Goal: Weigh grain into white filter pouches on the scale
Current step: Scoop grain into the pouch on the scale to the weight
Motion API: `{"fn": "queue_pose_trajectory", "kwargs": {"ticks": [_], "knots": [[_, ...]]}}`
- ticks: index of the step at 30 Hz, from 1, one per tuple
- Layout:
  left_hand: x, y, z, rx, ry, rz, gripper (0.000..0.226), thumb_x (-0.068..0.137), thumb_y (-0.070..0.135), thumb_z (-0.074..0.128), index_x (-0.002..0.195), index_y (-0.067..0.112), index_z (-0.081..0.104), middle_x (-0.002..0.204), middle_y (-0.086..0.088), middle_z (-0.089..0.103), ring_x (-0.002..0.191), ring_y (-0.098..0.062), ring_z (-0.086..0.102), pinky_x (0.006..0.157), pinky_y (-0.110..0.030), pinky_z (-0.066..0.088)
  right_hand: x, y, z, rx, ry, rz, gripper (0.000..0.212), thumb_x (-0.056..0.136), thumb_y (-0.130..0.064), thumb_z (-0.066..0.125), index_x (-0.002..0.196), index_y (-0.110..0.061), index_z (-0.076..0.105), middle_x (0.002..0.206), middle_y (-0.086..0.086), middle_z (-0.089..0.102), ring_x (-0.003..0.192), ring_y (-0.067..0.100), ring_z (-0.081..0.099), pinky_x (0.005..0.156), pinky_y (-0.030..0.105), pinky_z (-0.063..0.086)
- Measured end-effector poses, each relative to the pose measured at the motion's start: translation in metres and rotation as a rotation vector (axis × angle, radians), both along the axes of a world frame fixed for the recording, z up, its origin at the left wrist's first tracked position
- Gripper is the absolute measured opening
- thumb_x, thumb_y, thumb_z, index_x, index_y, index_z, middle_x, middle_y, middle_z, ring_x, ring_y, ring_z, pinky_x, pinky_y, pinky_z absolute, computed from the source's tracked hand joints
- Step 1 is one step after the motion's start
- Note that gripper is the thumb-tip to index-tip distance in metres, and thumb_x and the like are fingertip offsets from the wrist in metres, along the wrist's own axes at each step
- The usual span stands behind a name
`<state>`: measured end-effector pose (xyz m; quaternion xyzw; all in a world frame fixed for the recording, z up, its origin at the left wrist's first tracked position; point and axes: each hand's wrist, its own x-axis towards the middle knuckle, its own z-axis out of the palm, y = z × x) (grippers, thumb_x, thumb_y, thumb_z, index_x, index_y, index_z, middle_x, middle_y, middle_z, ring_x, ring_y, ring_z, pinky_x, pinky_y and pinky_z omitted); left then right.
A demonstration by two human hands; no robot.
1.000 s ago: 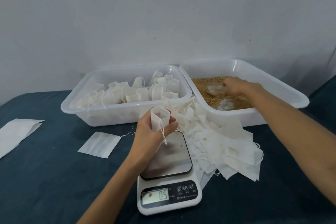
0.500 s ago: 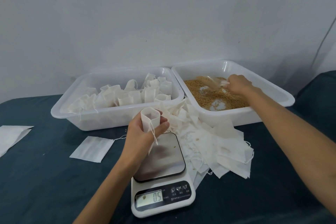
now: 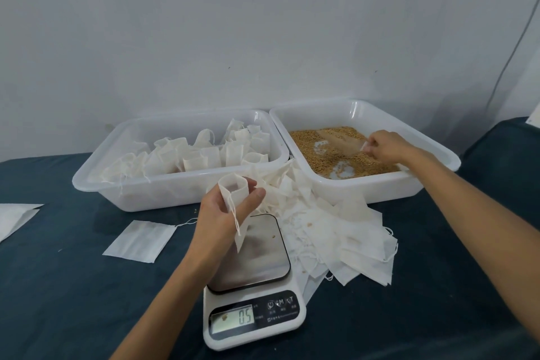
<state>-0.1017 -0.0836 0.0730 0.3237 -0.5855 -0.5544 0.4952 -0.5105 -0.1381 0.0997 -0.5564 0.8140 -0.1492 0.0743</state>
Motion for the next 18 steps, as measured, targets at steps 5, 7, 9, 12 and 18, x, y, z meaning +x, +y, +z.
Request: {"fn": "queue_pose_trajectory", "kwargs": {"ticks": [5,7,9,12,18], "knots": [[-0.001,0.001,-0.001,-0.001,-0.038,0.008,0.025,0.081,0.027,0.086,0.099,0.013,0.075,0.098,-0.004,0.078,0.094,-0.015,0.075,0.077,-0.016,0.055,-0.005,0.007,0.000,0.003,0.041,0.016,0.014,0.100,-0.020,0.062,0.107,-0.008,0.065,0.106,0.001,0.064,0.094,0.019,0.056,0.079,0.031,0.039],[-0.002,0.001,-0.001,0.003,-0.046,0.006,0.020,0.084,0.021,0.084,0.099,0.013,0.074,0.096,-0.004,0.078,0.093,-0.014,0.075,0.077,-0.015,0.056,-0.007,0.010,0.001,0.032,0.025,0.021,0.016,0.099,-0.018,0.062,0.110,-0.007,0.066,0.108,0.001,0.066,0.096,0.020,0.058,0.081,0.032,0.042],[-0.003,0.001,-0.002,0.007,-0.045,0.006,0.016,0.086,0.016,0.084,0.099,0.014,0.074,0.095,-0.003,0.078,0.092,-0.014,0.075,0.077,-0.016,0.056,-0.007,0.014,0.002,0.028,-0.062,0.021,0.014,0.099,-0.018,0.062,0.109,-0.010,0.067,0.107,0.005,0.069,0.098,0.023,0.063,0.086,0.036,0.049],[-0.003,0.001,-0.003,0.006,-0.054,0.005,0.017,0.086,0.013,0.084,0.100,0.018,0.074,0.095,-0.003,0.078,0.092,-0.016,0.075,0.078,-0.020,0.059,-0.005,0.014,0.003,0.029,-0.103,0.037,0.016,0.100,-0.017,0.062,0.112,-0.009,0.066,0.107,0.007,0.070,0.099,0.024,0.065,0.092,0.041,0.051],[-0.001,0.000,-0.005,-0.022,-0.065,-0.014,0.028,0.088,0.011,0.082,0.110,0.022,0.068,0.095,-0.004,0.078,0.092,-0.018,0.074,0.079,-0.024,0.060,-0.001,0.015,0.003,-0.003,-0.007,0.061,0.013,0.099,-0.018,0.063,0.111,-0.013,0.064,0.119,0.007,0.067,0.101,0.018,0.055,0.086,0.031,0.040]]}}
